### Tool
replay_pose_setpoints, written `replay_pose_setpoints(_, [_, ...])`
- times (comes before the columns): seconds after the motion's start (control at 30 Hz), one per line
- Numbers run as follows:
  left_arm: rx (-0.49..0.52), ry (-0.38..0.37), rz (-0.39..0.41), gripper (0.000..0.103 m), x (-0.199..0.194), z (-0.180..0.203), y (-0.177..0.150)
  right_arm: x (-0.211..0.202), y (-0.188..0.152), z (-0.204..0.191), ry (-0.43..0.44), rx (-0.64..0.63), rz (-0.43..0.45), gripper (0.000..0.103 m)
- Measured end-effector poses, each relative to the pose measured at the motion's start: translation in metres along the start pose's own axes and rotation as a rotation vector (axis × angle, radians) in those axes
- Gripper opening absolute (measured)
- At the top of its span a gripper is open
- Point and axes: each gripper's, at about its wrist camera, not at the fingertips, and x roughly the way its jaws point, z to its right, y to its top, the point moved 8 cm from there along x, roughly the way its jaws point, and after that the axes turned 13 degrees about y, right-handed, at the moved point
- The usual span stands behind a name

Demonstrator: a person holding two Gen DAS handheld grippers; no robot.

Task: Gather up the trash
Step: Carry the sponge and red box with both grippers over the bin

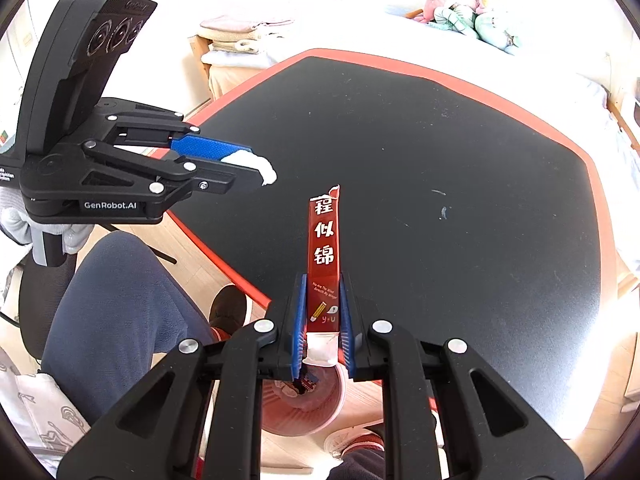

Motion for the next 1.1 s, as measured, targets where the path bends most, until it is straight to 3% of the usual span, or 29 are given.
replay_pose_setpoints(0.43, [-0.037, -0.032, 0.006, 0.025, -0.034, 0.032, -0.048, -0.036, -0.043, -0.039, -0.008, 0.024, 0.043, 0.015])
replay_pose_setpoints(0.77, [-0.020, -0.048, -0.021, 0.025, -0.036, 0.056, -0.081, -0.025, -0.080, -0.051, 0.010, 0.053, 0.006, 0.015])
replay_pose_setpoints(1.1, [-0.024, -0.069, -0.036, 0.025, -0.035, 0.062, -0.097, -0.019, -0.088, -0.055, 0.034, 0.064, 0.000, 0.015])
